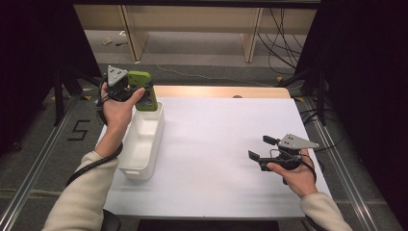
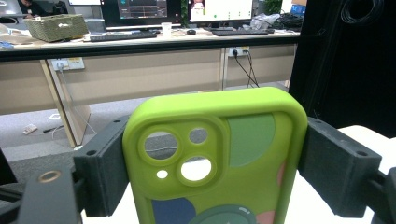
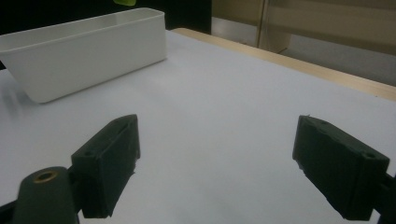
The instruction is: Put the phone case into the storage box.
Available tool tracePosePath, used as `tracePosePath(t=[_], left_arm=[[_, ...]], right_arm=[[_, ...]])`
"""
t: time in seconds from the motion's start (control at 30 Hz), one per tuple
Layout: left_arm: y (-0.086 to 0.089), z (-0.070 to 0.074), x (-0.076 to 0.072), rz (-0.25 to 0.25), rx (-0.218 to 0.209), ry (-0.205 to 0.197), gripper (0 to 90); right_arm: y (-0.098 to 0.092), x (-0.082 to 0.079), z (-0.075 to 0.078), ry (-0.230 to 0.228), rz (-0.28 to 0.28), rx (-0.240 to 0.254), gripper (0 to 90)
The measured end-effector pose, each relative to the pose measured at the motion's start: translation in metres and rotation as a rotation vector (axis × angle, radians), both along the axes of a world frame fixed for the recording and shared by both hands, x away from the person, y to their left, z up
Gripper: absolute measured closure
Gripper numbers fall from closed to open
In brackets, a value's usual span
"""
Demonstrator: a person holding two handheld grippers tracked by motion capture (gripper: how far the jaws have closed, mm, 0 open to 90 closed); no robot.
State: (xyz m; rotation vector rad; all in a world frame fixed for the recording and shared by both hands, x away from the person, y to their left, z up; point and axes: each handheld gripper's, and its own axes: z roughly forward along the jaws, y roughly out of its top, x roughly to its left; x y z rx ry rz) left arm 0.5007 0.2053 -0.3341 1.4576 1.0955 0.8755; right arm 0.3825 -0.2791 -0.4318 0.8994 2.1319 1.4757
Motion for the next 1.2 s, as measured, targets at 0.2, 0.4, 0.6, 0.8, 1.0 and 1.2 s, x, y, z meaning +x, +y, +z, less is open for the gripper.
tracePosePath(t=[0.2,0.4,0.6,0.8,1.0,1.2], left_arm=[[0.0008,-0.0016,0.0013,0.003,0.001,0.004,16.7],[0.0023,-0.0026,0.0026,0.006,0.000,0.005,16.6],[0.0026,-0.0045,0.0042,0.007,-0.002,0.007,16.6],[0.0018,-0.0045,0.0045,0.003,0.001,0.007,16.6],[0.0002,-0.0055,0.0062,-0.002,0.004,0.010,16.6],[-0.0006,-0.0063,0.0072,-0.003,0.006,0.012,16.6]], right_arm=[[-0.0001,0.0000,0.0000,-0.001,0.000,-0.001,16.0],[-0.0002,0.0001,-0.0001,0.001,0.000,-0.002,16.0],[0.0000,0.0001,-0.0001,0.002,0.001,-0.003,16.0],[-0.0001,0.0001,-0.0002,0.002,0.001,-0.003,16.0],[-0.0003,0.0002,-0.0001,0.001,0.001,0.000,16.0],[-0.0002,0.0002,-0.0002,0.001,0.001,-0.002,16.0]])
